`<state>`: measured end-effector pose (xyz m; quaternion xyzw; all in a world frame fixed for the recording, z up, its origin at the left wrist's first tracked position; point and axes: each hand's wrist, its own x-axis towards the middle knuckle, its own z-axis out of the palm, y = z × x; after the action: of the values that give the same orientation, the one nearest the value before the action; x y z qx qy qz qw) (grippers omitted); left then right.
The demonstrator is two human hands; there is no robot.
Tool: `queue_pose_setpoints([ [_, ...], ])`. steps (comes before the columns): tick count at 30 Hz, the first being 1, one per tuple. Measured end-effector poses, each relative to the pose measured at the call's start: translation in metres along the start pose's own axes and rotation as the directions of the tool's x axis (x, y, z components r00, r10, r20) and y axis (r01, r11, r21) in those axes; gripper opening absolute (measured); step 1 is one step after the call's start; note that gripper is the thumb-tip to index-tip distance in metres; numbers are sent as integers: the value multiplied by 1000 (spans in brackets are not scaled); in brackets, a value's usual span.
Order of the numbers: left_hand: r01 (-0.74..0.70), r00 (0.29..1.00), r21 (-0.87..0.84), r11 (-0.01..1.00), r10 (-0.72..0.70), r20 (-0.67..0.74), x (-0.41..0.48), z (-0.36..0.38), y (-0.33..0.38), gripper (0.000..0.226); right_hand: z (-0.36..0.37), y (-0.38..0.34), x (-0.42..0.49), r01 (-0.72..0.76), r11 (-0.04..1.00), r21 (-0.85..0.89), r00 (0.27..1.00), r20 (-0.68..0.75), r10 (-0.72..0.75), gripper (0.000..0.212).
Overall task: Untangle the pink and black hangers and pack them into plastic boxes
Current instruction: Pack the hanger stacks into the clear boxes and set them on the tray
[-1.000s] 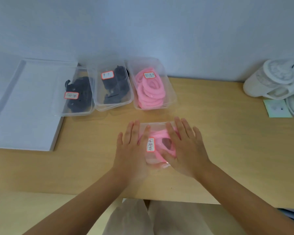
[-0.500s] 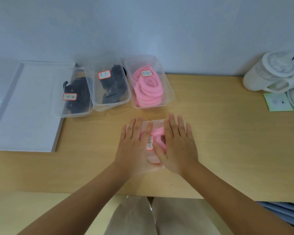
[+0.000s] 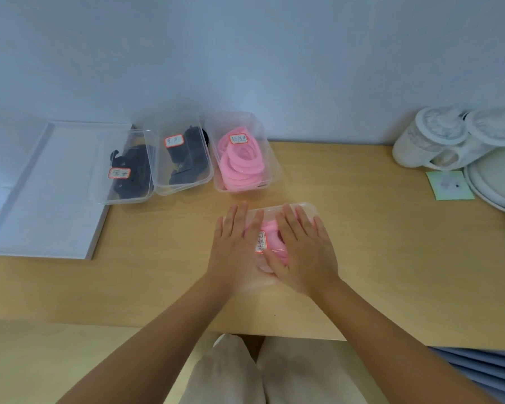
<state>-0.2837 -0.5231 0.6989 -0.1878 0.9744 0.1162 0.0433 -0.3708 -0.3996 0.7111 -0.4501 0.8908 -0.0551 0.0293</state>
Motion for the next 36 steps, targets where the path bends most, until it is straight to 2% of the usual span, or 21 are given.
queue_pose_setpoints([
  [2, -53, 998, -76, 996, 51, -28, 2, 0, -2, 111, 0, 4, 0, 5, 1000, 3, 1000, 1, -5, 70],
  [4, -86, 995, -329, 940, 66, -73, 4, -10, -3, 110, -1, 15, 2, 11, 1000, -15, 1000, -5, -11, 69],
  [5, -51, 998, -514, 856, 22, -63, 3, -17, -1, 101, -2, 22, 3, 11, 1000, -29, 1000, -10, -12, 69],
  [6, 10, 993, -674, 739, -88, -81, 3, -24, 2, 88, -3, 30, 5, 6, 999, -38, 1000, -9, -6, 69],
  [7, 81, 960, -794, 602, -263, -102, 4, -29, 5, 74, -4, 38, 6, -6, 999, -39, 1000, -2, 6, 69],
  [9, 230, 809, -925, 302, -588, 9, 15, -37, 9, 51, -7, 49, 10, -47, 998, -33, 999, 23, 48, 73],
  [10, 294, 736, -942, 163, -668, 114, 24, -40, 9, 50, -8, 54, 12, -64, 998, -29, 997, 30, 65, 76],
  [11, 335, 683, -941, 38, -698, 215, 33, -43, 10, 56, -9, 57, 14, -79, 997, -19, 996, 35, 80, 80],
  [13, 352, 629, -922, -158, -690, 359, 51, -46, 11, 75, -12, 63, 18, -114, 993, 9, 992, 50, 113, 86],
  [14, 323, 619, -918, -229, -683, 388, 60, -47, 12, 80, -13, 65, 20, -133, 991, 15, 990, 53, 132, 89],
  [16, 230, 615, -918, -324, -682, 395, 72, -49, 14, 75, -16, 67, 23, -171, 985, 2, 984, 59, 171, 94],
  [19, 149, 598, -905, -398, -693, 403, 83, -48, 16, 59, -18, 70, 24, -201, 978, -52, 975, 90, 205, 98],
  [22, 114, 588, -886, -449, -688, 425, 83, -47, 23, 56, -19, 80, 23, -235, 968, -85, 963, 114, 244, 95],
  [27, 203, 615, -905, -374, -671, 415, 78, -42, 26, 43, -29, 104, 26, -362, 930, -56, 921, 132, 366, 80],
  [29, 262, 627, -906, -332, -655, 422, 75, -38, 29, 39, -33, 104, 25, -405, 913, -44, 909, 88, 407, 68],
  [32, 303, 624, -907, -294, -658, 422, 76, -38, 33, 33, -33, 92, 23, -397, 917, 38, 918, 5, 397, 51],
  [36, 326, 603, -911, -254, -686, 407, 87, -37, 34, 33, -34, 66, 27, -310, 937, 162, 942, -78, 325, 43],
])
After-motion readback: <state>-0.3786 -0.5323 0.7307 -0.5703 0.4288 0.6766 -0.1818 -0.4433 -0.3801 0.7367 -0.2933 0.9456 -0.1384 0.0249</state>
